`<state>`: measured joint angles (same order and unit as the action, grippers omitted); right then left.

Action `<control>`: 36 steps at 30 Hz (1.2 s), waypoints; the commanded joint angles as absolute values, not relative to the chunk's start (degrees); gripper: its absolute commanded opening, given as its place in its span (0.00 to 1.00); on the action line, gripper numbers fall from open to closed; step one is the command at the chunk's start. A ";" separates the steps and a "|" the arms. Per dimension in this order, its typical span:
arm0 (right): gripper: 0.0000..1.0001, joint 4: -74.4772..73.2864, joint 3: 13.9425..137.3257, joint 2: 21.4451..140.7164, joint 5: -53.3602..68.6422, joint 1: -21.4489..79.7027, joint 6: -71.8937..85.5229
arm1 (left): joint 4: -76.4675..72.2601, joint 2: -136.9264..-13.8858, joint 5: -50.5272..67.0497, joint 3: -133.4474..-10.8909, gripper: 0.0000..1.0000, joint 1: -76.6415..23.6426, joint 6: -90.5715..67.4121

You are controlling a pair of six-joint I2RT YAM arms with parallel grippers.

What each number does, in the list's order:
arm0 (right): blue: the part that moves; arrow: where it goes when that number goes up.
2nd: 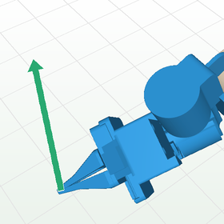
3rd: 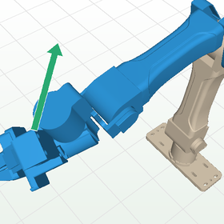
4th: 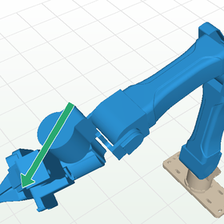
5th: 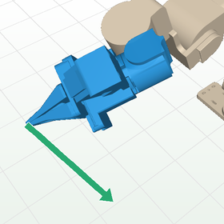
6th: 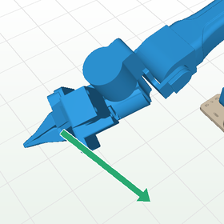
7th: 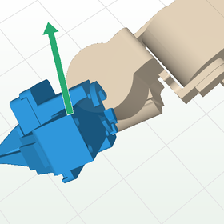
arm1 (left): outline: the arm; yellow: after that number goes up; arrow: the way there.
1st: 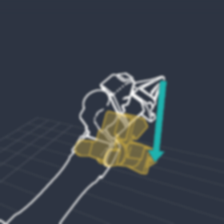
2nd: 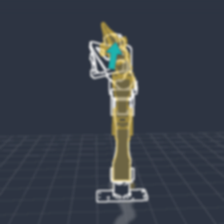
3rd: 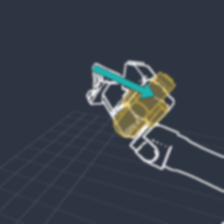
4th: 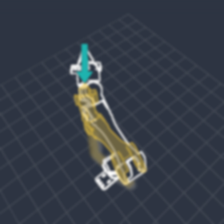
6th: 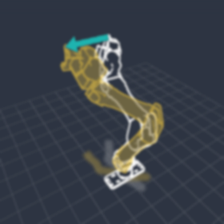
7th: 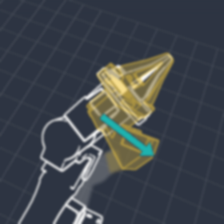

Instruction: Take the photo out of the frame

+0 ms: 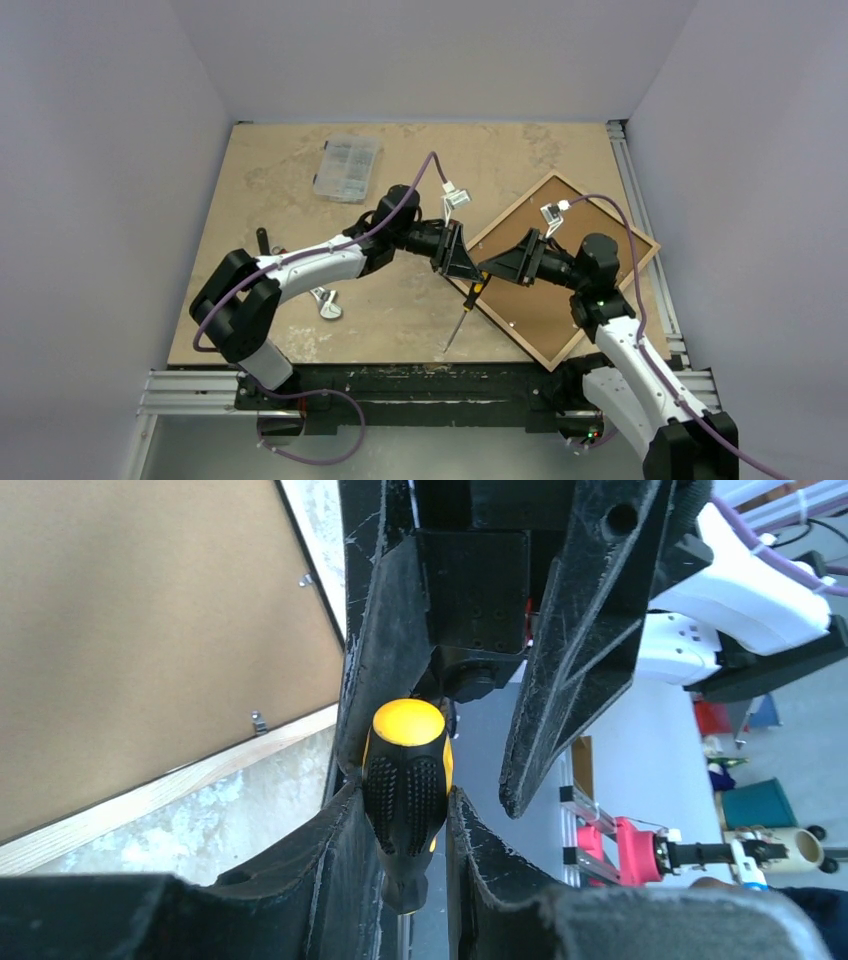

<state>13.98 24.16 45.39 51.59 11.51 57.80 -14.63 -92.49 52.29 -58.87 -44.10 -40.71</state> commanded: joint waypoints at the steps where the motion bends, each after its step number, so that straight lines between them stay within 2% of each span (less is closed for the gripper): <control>1: 0.51 27.15 22.33 44.89 56.25 11.51 63.95 | -29.73 -91.00 58.04 -57.40 0.00 -43.68 -47.57; 3: 0.50 28.83 21.50 45.18 56.58 11.48 64.90 | -32.63 -91.30 58.95 -57.15 0.00 -43.40 -49.60; 5: 0.44 31.89 20.68 45.87 57.66 11.51 66.68 | -34.25 -91.53 59.07 -56.95 0.00 -43.02 -50.78; 9: 0.25 33.28 19.94 46.73 57.53 11.51 67.48 | -36.98 -92.10 59.03 -56.21 0.00 -42.10 -52.87; 11: 0.06 31.54 20.24 46.84 57.03 11.51 66.28 | -38.72 -92.11 58.55 -55.68 0.00 -41.66 -54.40; 12: 0.00 30.35 20.65 46.85 56.34 11.49 65.53 | -38.55 -92.04 57.89 -55.60 0.00 -41.35 -54.74; 14: 0.00 26.92 21.83 46.51 54.21 11.50 63.91 | -36.71 -91.54 55.10 -54.99 0.03 -40.52 -54.59; 17: 0.00 19.47 24.30 45.63 48.56 11.51 61.51 | -33.58 -90.52 51.76 -53.53 0.36 -38.82 -54.00; 18: 0.00 18.48 24.87 45.73 47.14 11.51 61.21 | -32.66 -90.09 51.16 -53.08 0.43 -38.57 -53.79; 20: 0.00 18.45 25.50 46.23 44.55 11.41 61.85 | -30.42 -89.48 50.81 -52.49 0.68 -38.50 -52.92; 21: 0.00 17.85 25.80 46.45 43.36 11.48 61.80 | -29.47 -88.90 50.72 -52.13 0.72 -38.57 -52.00; 25: 0.00 11.30 28.88 46.06 37.81 11.38 58.97 | -26.94 -86.13 50.02 -48.56 0.76 -38.95 -49.30; 30: 0.00 11.25 30.99 45.89 34.85 11.16 60.77 | -14.99 -83.02 47.16 -47.25 0.76 -42.29 -40.44; 33: 0.00 11.27 31.96 46.83 35.16 10.92 61.16 | -15.97 -81.73 46.88 -45.61 0.73 -42.71 -41.04; 36: 0.00 13.24 31.88 47.59 35.92 10.89 63.10 | -16.04 -81.43 46.77 -45.60 0.64 -42.72 -40.62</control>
